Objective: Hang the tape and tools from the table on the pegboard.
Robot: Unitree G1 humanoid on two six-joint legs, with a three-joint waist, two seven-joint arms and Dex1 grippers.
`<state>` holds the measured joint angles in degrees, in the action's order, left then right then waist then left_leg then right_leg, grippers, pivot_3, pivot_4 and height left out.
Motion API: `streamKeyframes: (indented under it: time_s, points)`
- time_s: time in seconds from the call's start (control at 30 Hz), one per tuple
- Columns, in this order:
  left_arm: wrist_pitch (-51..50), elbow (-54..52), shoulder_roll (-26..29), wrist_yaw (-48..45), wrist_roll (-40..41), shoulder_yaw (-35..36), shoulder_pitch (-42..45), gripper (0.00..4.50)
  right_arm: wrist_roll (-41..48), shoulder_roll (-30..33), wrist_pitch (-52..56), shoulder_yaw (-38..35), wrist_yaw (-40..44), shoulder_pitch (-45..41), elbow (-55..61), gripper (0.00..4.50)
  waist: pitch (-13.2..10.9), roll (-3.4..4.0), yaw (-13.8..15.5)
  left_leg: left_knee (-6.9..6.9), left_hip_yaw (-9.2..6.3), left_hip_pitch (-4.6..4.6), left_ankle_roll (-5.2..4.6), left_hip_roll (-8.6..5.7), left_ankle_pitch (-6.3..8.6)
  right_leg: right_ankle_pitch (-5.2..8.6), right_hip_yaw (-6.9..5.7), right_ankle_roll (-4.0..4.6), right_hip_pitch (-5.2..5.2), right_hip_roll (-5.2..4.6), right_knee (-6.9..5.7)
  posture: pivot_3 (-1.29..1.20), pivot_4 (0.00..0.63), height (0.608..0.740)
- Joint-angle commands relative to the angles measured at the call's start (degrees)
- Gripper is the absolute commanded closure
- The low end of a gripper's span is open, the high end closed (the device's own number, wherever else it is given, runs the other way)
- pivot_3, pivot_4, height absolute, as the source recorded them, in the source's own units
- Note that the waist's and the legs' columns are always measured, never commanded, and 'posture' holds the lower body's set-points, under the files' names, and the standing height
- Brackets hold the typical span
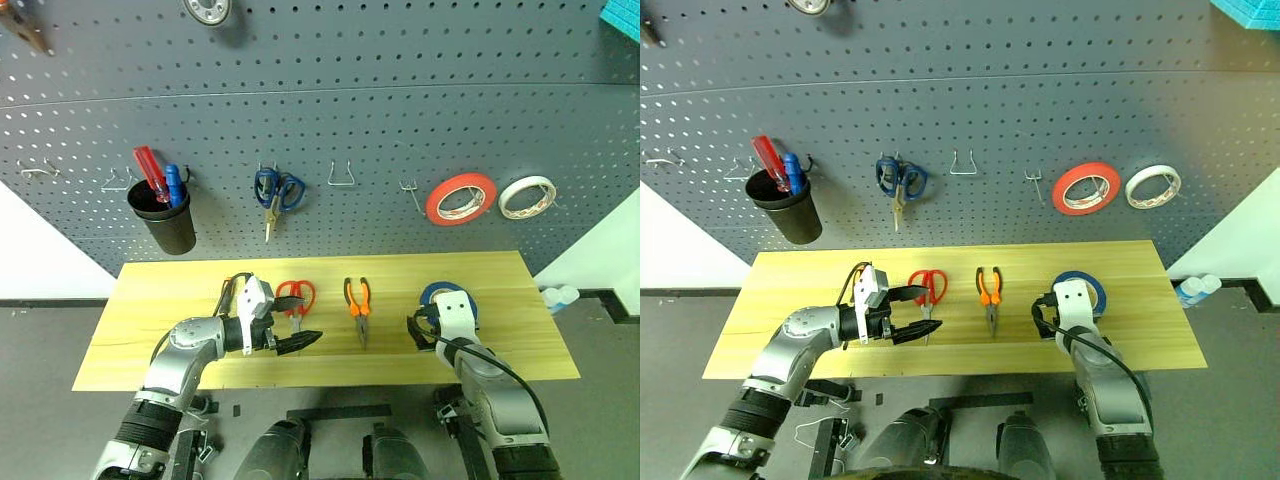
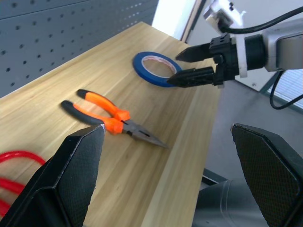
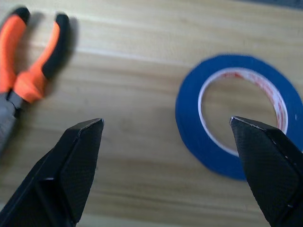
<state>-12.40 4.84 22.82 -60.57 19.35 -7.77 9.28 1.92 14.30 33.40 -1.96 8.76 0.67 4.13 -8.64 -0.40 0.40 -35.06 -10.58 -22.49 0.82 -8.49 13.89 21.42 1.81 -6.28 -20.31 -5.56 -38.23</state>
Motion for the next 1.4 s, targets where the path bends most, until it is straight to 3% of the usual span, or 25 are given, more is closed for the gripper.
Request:
streamKeyframes:
  time_s: [0.03, 0.87, 1.4]
  points:
    - [-0.4, -3.5, 1.0, 0.5, 0.9, 0.9, -1.1, 0.05, -0.6, 0.7, 0.1, 0.5, 0.5, -1.0, -0.3, 0.02, -0.4, 0.02, -0.1, 0.0, 0.0, 0.0, 0.0, 0.0, 0.0, 0.0, 0.0, 0.0, 0.0, 0.0, 0.0, 0.03, 0.196, 0.74]
    - [-4.5, -14.7, 3.1, 4.8, 3.9, 1.7, -9.1, 0.05, -2.4, 2.9, -5.2, -0.1, 2.0, -8.3, -12.7, 0.02, -3.9, -0.18, 0.2, 0.02, 0.01, -0.12, 0.06, 0.03, -0.04, -0.02, -0.03, 0.03, -0.1, -0.01, 0.01, 0.07, 0.252, 0.74]
    - [-7.7, -19.8, 5.2, 6.1, 6.0, 2.1, -11.7, 0.05, -2.2, 4.3, -6.5, -0.9, 1.8, -14.8, -23.3, 0.02, -4.2, -0.27, 0.3, 0.02, 0.01, -0.15, 0.12, 0.05, -0.07, -0.03, -0.06, 0.05, -0.11, 0.0, 0.01, 0.09, 0.247, 0.74]
